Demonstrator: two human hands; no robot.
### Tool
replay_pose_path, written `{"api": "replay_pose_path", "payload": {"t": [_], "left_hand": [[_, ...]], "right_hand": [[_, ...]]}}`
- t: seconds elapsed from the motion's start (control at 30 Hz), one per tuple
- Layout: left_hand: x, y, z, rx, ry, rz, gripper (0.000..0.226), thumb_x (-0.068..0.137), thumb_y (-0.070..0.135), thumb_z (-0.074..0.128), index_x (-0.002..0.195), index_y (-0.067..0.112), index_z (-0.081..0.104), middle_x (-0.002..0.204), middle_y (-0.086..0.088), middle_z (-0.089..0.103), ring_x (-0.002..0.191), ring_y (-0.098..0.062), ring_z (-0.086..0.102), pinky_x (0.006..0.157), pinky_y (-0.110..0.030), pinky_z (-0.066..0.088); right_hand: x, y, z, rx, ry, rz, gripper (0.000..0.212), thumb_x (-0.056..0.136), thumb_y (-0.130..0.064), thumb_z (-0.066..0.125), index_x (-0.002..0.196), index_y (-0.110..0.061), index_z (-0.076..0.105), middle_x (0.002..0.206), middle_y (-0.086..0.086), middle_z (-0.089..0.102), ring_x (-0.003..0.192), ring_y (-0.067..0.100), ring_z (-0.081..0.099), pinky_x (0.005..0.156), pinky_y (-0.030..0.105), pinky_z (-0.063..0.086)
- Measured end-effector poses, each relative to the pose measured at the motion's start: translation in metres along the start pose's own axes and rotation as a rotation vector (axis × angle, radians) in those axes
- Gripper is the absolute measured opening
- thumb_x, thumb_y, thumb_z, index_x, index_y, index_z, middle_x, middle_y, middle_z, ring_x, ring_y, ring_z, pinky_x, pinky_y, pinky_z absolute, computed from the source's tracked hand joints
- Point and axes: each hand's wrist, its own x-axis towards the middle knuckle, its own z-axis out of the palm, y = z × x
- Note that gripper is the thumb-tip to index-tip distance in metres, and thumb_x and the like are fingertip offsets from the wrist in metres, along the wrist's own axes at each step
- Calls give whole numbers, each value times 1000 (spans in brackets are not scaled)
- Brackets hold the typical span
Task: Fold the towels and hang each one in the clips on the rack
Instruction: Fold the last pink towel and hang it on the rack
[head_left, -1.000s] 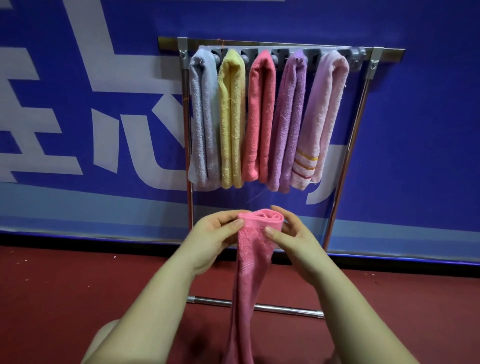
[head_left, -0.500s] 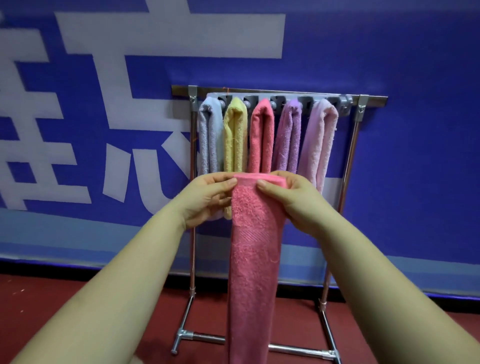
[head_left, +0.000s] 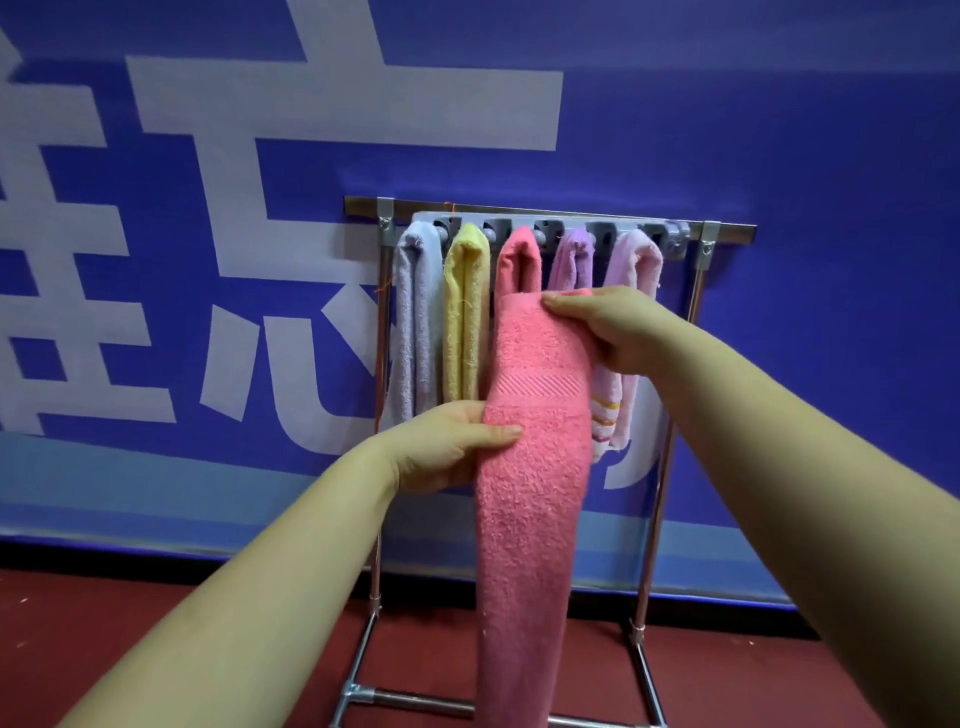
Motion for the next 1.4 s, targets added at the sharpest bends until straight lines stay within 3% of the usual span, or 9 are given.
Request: {"api": "replay_pose_path", "payload": {"t": [0.17,0.3,0.4,0.5,0.6,0.8,1.03,1.2,1.4], "left_hand": [[9,12,-2,-77,10,61,23,94,2,39,97,8,61,76,0,73,68,-9,69,68,-21,57],[21,16,-3,-130,60,47,23,95,5,38,102,10,60,81,-5,71,72,-13,68,73,-26,56],[32,13,-9,-134,176,17,21,95,9,39,104,10,58,91,-10,63,84,-21,57,78,-33,47],[39,9,-23,-90,258,-37,17,88,20,52,97,10,63,93,-13,58,92,-24,46,72,-27,27],[39,8,-33,-109,334,-74,20,96,16,40,98,6,57,86,-10,63,86,-25,51,71,-30,33],[27,3,-39,-163,378,-120,27,100,17,33,93,3,55,62,-5,67,66,-15,62,75,-30,48],[30,-48,-32,-290,345,-178,43,93,48,41,110,14,61,104,-10,62,100,-25,57,108,-43,35],[16,-80,-5,-343,167,-231,70,86,67,28,81,15,74,76,-4,73,69,-16,70,79,-34,48],[-3,-91,0,-112,130,-132,21,95,9,41,99,13,60,77,5,74,70,-5,68,70,-20,56]], "right_hand": [[2,49,-12,272,15,269,22,89,-35,59,91,-14,63,79,3,64,70,14,60,64,26,54],[-32,104,-6,651,-174,283,75,84,-73,29,62,-16,72,65,4,68,63,17,67,76,34,46],[-67,138,9,738,-415,267,77,75,-79,38,85,-14,78,88,4,75,85,17,71,87,33,49],[-81,160,18,584,-498,294,67,43,-52,88,94,-11,75,96,7,74,86,21,70,79,33,57],[-85,161,20,476,-535,249,56,39,-28,94,89,-11,75,89,7,74,78,19,71,72,32,58],[-85,124,22,511,-585,237,56,36,-10,93,89,-6,75,89,11,74,79,22,72,70,34,59],[-67,70,19,474,-435,335,29,59,11,67,87,5,71,83,18,72,72,25,72,66,40,59],[-41,63,9,468,-183,373,19,91,4,38,92,7,57,72,20,70,61,27,71,56,42,57],[-35,77,-6,525,-43,412,25,96,0,37,81,7,56,60,21,68,51,27,68,46,41,54]]}}
